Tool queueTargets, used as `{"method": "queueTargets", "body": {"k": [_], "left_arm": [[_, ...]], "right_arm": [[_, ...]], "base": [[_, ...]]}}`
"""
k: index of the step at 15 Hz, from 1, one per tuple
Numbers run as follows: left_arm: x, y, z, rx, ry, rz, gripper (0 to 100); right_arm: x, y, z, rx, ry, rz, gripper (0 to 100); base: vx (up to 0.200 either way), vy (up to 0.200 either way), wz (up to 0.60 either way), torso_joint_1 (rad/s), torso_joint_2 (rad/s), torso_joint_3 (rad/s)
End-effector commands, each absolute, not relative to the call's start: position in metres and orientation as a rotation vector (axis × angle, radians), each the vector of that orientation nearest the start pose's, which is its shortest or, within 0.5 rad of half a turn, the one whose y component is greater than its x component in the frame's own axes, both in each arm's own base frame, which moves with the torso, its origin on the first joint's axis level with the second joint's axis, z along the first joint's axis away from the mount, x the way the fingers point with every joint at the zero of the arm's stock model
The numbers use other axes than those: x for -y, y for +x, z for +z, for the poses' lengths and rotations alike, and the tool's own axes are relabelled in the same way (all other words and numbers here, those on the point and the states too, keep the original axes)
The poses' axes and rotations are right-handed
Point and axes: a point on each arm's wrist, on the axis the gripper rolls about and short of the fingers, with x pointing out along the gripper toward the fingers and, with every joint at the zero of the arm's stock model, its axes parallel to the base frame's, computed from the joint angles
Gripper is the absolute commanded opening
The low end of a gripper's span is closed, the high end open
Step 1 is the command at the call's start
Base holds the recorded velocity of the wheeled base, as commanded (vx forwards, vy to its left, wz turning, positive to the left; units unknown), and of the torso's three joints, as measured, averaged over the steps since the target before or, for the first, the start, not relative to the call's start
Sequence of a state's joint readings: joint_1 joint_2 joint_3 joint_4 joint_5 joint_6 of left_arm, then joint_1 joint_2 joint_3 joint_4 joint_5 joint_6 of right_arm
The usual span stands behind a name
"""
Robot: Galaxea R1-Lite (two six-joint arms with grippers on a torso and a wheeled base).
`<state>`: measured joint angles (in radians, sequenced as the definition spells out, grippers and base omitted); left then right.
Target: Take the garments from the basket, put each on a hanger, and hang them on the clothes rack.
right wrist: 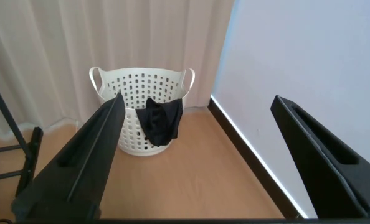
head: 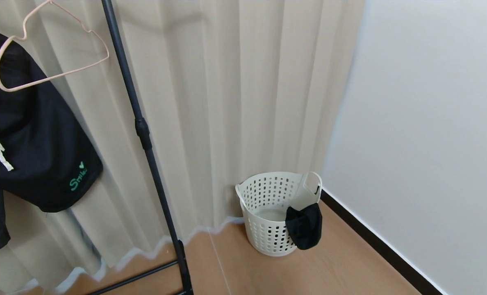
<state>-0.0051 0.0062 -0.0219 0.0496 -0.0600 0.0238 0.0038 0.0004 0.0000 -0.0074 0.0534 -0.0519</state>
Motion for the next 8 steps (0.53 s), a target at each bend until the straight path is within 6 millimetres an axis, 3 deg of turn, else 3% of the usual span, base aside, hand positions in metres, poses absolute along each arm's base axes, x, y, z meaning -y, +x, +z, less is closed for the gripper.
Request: {"method": "queueTargets", "body": {"k": [1,8], "left_arm": [[0.0012,-0.024,0.0766,-0.035,0.022,-0.065,100],[0.0012,-0.024,0.0766,-0.034,0.024,-0.065,100]], "right_arm": [[-0.0011,-0.0227,0.0761,0.006,-0.052,0.058,100],[-0.0011,-0.0227,0.0761,0.006,-0.052,0.058,100]], "base": [[0.0,0.0,0.0,0.0,0.0,0.0],[0.0,0.0,0.0,0.0,0.0,0.0]]}}
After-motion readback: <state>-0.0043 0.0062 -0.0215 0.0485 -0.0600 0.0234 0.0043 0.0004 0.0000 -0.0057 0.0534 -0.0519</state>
